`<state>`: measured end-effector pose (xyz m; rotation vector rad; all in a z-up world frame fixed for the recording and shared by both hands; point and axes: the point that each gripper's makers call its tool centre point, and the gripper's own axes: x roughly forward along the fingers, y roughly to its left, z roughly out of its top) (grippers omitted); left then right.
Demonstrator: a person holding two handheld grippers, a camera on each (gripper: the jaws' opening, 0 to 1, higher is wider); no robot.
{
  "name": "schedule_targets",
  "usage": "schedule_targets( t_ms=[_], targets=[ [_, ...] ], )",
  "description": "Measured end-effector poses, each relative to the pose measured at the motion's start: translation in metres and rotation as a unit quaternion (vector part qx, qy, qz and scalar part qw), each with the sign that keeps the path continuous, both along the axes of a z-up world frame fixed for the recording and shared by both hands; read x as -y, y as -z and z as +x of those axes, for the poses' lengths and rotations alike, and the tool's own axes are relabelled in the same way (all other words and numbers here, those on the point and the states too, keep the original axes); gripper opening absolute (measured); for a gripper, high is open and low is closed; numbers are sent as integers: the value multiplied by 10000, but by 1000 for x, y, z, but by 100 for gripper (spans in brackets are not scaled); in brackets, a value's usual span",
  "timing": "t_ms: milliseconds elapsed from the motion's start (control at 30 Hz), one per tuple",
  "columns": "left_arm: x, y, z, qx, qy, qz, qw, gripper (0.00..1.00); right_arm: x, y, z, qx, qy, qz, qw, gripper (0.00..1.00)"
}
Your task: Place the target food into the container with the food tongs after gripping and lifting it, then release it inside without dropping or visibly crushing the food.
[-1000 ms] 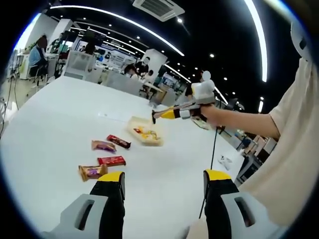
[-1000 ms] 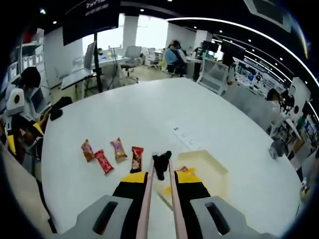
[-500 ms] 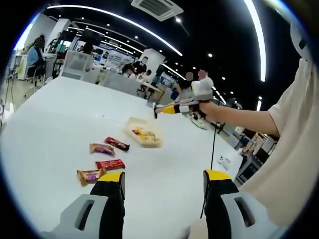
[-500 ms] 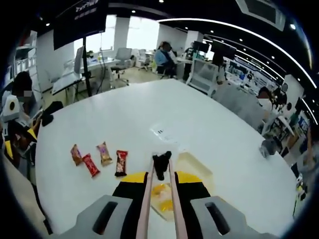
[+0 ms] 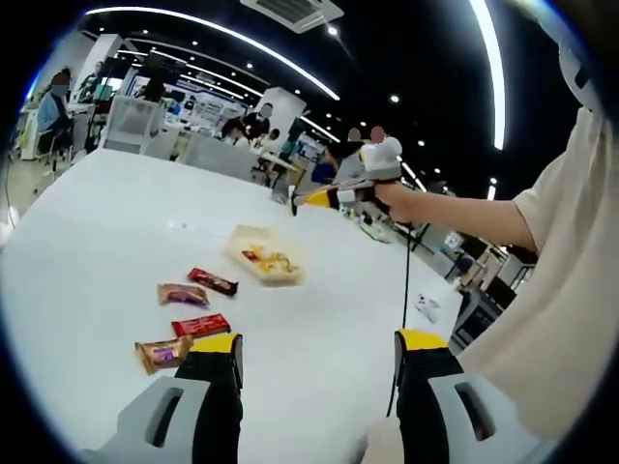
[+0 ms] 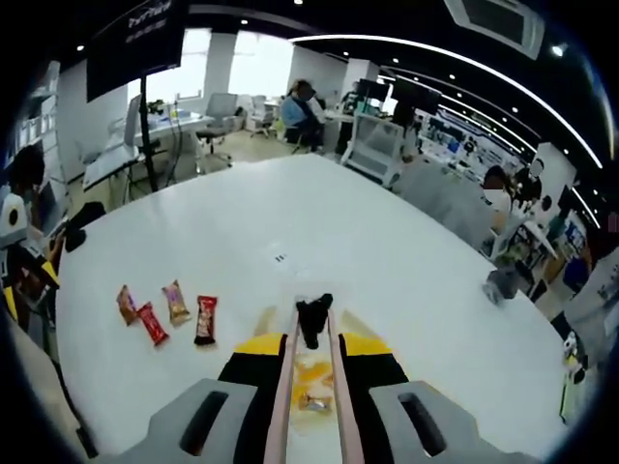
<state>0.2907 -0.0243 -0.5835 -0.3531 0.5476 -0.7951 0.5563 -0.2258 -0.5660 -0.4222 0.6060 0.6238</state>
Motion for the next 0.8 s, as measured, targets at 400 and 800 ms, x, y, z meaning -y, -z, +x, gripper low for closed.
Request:
schedule_targets(
  t_ms=[400,800],
  targets=[
    [2,3,-1,-52,11,30,10000,63,14,-2,10,27,105,-37,9999,20],
    [4,4,0,-65,-23,63,10000,63,31,-1,14,41,215,-7,9998,20]
  ],
)
